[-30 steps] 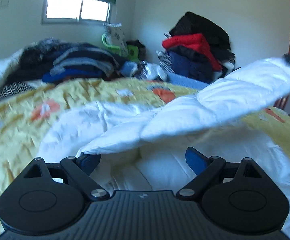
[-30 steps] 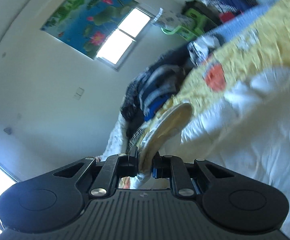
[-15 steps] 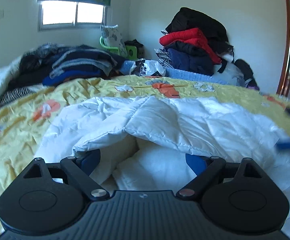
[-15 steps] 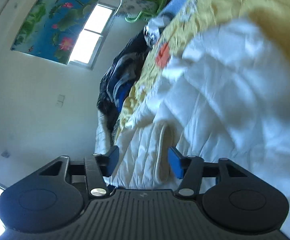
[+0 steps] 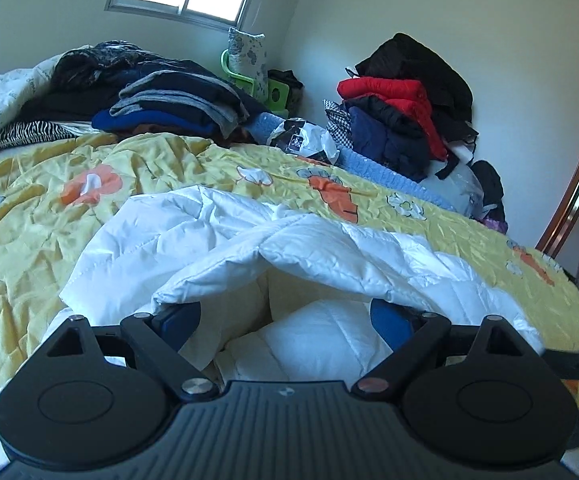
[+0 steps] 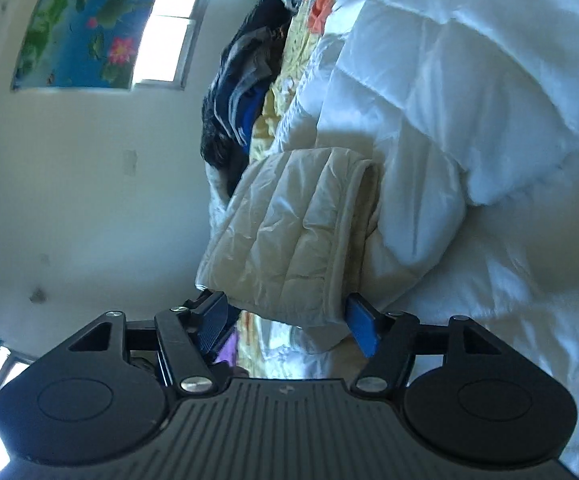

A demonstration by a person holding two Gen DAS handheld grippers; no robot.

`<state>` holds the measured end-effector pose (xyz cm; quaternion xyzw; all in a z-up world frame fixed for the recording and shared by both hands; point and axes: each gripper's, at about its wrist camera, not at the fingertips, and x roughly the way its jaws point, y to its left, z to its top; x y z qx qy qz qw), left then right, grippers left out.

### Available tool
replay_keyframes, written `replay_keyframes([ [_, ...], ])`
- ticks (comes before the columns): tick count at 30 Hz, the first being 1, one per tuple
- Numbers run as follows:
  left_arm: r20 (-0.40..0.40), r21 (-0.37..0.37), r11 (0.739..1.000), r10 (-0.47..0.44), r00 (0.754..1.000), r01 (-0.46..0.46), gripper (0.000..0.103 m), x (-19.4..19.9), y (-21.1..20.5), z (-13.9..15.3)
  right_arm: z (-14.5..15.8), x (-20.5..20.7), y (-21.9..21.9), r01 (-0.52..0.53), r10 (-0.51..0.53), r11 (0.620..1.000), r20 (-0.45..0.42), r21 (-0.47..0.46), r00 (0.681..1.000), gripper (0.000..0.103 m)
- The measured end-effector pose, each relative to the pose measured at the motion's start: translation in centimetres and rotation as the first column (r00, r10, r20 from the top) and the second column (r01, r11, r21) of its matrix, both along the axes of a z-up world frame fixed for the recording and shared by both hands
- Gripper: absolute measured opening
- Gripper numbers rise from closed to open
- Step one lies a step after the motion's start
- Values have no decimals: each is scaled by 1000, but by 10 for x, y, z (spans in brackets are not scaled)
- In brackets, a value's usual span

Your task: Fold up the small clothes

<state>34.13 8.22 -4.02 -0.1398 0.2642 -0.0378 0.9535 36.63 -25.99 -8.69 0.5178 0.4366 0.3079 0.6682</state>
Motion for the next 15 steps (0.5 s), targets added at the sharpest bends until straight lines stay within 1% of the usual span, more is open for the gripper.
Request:
replay_keyframes([
  [2,1,-10,1000,-1,1000,1,93,1,1,1,-3,-15,-9,29,-29,999,-5,32,1000,65],
  [4,1,-11,1000,-8,1000,8,93,1,0,2,-10,-25,-11,5,-3,997,-24,76,1000,69],
  [6,6,1,1000,-11,1000,11,93,0,-2,2,-15,-29,-1,-27,32,995,-43,93,999,70],
  [9,5,12,1000,-12,1000,12,93,-2,-3,2,-14,-19,17,-30,34,992,-33,121,999,70],
  [11,9,13,1000,-5,1000,5,93,-3,-1,3,-14,-8,26,-2,7,991,-31,134,999,70],
  [13,12,3,1000,-1,1000,1,93,-2,2,4,-13,3,32,43,-41,991,-23,127,999,70],
  [15,10,1,1000,0,1000,0,93,-1,3,2,-16,13,33,93,-87,984,-46,150,995,70],
])
